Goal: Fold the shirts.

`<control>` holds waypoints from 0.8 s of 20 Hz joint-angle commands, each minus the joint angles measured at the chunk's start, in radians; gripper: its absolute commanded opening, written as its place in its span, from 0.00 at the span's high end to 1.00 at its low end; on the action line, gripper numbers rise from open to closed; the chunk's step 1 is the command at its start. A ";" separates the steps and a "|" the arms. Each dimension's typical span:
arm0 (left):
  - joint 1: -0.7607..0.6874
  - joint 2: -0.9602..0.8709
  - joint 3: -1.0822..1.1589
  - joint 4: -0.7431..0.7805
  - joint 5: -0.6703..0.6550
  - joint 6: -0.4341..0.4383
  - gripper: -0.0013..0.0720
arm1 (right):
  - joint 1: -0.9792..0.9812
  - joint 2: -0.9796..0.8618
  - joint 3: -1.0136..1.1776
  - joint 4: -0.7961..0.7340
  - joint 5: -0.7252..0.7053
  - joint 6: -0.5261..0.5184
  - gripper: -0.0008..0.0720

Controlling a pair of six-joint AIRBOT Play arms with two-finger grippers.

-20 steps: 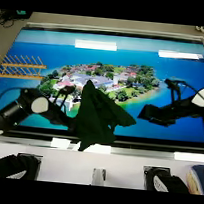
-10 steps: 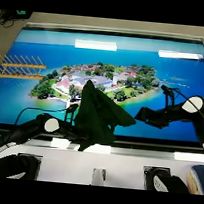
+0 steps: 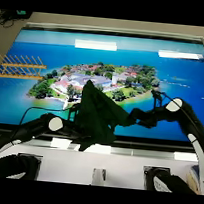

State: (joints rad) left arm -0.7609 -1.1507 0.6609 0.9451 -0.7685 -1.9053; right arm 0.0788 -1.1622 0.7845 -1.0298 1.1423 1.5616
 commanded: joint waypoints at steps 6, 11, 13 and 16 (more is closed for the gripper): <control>0.000 0.011 0.030 0.007 0.002 0.035 0.94 | 0.114 -0.142 -0.008 0.050 -0.126 0.015 0.35; 0.012 0.093 0.030 0.022 0.036 0.035 0.94 | 0.114 -0.141 -0.007 0.050 -0.145 0.031 0.96; 0.028 0.137 0.031 0.031 0.035 0.035 0.94 | 0.111 -0.119 0.004 0.048 -0.143 0.014 0.96; 0.069 0.248 0.083 0.129 0.024 0.088 0.94 | 0.111 -0.006 0.114 -0.040 -0.146 -0.002 0.96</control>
State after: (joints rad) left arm -0.7219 -0.9859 0.7094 1.0016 -0.7437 -1.8595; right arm 0.1890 -1.2400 0.8272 -1.0019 1.0054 1.5734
